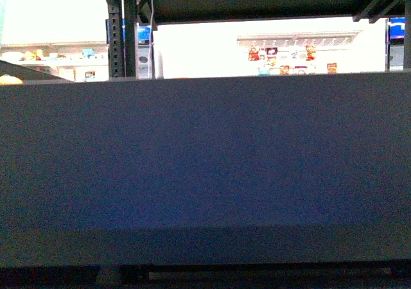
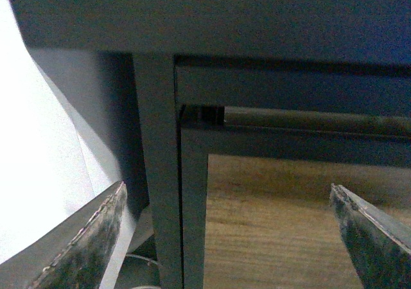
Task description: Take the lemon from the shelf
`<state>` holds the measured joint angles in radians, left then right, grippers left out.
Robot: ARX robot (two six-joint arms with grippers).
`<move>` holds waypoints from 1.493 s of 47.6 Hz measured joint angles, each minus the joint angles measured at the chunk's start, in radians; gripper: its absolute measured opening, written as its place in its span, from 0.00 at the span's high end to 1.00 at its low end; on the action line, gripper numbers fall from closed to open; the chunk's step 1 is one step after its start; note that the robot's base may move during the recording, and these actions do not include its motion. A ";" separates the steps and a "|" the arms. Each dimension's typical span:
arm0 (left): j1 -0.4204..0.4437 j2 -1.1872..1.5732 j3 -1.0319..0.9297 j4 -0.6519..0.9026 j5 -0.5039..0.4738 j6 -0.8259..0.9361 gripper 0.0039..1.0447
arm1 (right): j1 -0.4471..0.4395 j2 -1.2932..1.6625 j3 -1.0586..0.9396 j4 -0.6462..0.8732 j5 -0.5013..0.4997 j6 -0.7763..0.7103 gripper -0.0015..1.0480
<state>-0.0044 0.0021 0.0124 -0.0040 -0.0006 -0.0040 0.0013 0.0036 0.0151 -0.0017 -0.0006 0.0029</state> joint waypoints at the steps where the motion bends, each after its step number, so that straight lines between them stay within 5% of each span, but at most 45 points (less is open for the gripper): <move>1: 0.000 0.000 0.000 0.000 0.001 0.000 0.07 | 0.000 0.000 0.000 0.000 0.000 0.000 0.07; 71: 0.000 0.000 0.000 0.000 0.000 0.000 0.07 | 0.000 0.000 0.000 0.000 0.000 -0.001 0.07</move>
<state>-0.0044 0.0017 0.0124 -0.0040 -0.0002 -0.0044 0.0013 0.0036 0.0151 -0.0017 -0.0010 0.0021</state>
